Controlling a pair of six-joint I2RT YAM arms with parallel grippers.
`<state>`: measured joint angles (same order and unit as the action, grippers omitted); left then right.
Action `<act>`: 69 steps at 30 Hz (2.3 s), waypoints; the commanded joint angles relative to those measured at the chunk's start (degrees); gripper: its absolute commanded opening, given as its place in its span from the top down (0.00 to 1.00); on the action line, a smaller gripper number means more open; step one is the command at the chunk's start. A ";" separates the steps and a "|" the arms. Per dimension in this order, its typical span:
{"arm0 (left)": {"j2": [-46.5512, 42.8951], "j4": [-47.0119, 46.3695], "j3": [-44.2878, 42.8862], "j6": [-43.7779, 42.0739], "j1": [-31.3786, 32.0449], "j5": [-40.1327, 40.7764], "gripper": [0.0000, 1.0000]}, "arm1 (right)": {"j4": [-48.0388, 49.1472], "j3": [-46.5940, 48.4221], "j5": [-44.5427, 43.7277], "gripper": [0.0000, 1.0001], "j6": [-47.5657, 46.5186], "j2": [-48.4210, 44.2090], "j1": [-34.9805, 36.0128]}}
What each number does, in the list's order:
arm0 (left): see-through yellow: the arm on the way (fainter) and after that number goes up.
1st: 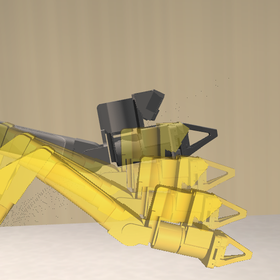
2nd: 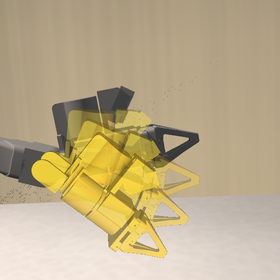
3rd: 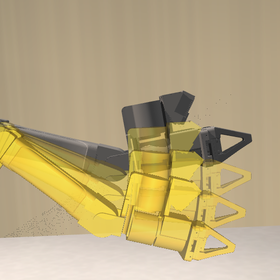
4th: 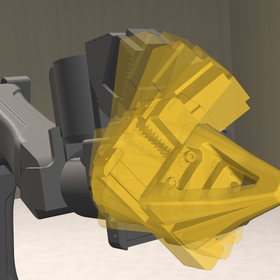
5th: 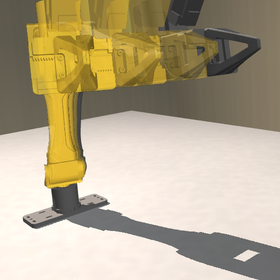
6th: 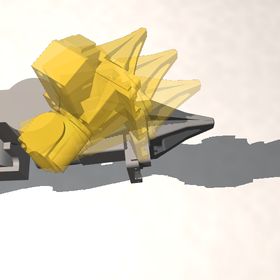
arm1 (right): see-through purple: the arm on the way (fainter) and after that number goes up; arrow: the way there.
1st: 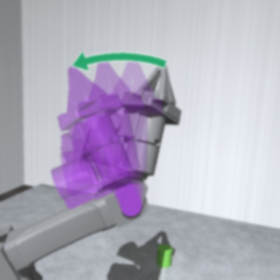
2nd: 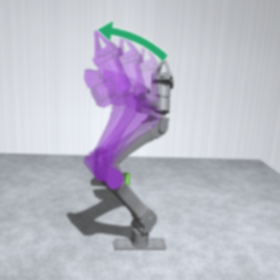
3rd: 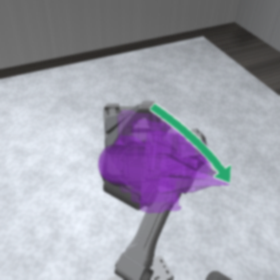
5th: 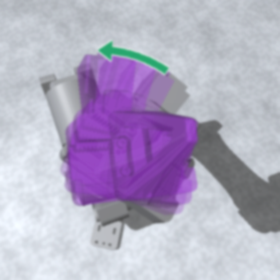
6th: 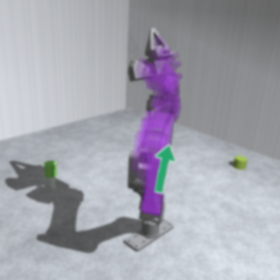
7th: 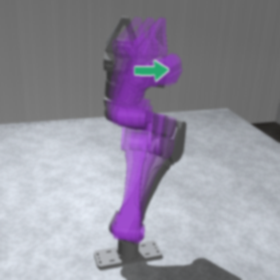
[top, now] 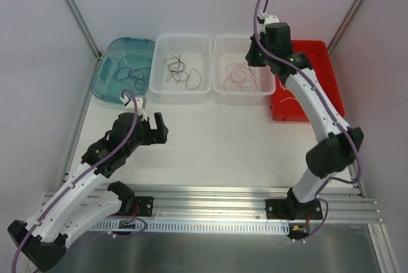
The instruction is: Untangle the cables
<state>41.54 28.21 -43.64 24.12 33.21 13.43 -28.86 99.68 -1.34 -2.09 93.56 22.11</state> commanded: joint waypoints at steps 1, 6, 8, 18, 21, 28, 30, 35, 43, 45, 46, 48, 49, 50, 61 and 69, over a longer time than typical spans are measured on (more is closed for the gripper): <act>-2.77 2.73 3.90 -1.97 -0.69 8.62 0.01 | 1.27 10.16 4.24 0.97 -3.54 11.27 -2.24; -5.24 2.12 6.55 -2.32 -0.78 12.05 0.01 | -0.75 28.18 7.84 0.66 -2.13 26.83 -3.47; -4.46 1.77 6.11 -2.93 -0.69 12.15 0.01 | -0.50 30.04 9.25 0.35 -0.56 30.01 -4.26; -3.74 1.59 5.67 -3.29 -0.87 11.18 0.01 | 3.03 14.59 3.11 0.01 -4.05 13.42 -5.15; -5.24 1.59 5.93 -3.03 -0.87 12.05 0.01 | -1.00 10.02 -1.72 0.01 -5.90 5.97 -5.32; -12.43 1.59 7.34 -2.06 -0.78 13.90 0.01 | -11.39 -1.49 -8.67 0.03 -6.09 -15.30 -5.58; -13.76 1.59 7.60 -1.53 -0.87 13.29 0.01 | -11.83 -7.44 -9.99 0.03 -5.82 -20.93 -5.59; -19.64 3.08 6.37 -0.74 -0.78 11.80 0.01 | -15.51 -16.17 -13.59 0.03 -6.95 -41.14 -5.58; -33.69 10.37 1.90 2.07 -0.78 9.86 0.01 | -20.53 -29.96 -16.41 0.03 -8.02 -65.94 -5.58; -36.17 12.57 1.10 2.07 -0.87 10.56 0.01 | -21.85 -31.99 -17.02 0.03 -8.02 -72.16 -5.58; -38.70 14.49 0.40 1.90 -0.78 10.82 0.01 | -22.20 -33.13 -17.37 0.03 -8.02 -74.03 -5.58; -41.09 15.91 -0.22 0.76 -0.87 11.26 0.01 | -23.52 -35.60 -18.34 0.03 -8.02 -79.46 -5.59; -44.14 16.96 -0.48 1.45 -0.87 11.88 0.01 | -23.78 -36.39 -18.43 0.03 -8.28 -81.32 -5.58; -45.57 17.06 -0.40 1.81 -0.78 12.32 0.01 | -23.70 -37.09 -18.52 0.03 -8.20 -82.99 -5.58; -50.94 19.78 2.14 7.78 -0.69 12.50 0.01 | -23.96 -43.25 -20.72 0.03 -9.25 -98.12 -5.58; -50.94 19.78 3.91 9.37 -0.78 12.06 0.01 | -26.16 -44.75 -21.33 0.03 -8.02 -102.08 -5.58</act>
<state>0.10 48.49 -39.90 32.21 32.88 25.61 -54.96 54.59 -20.82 -10.00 0.30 16.69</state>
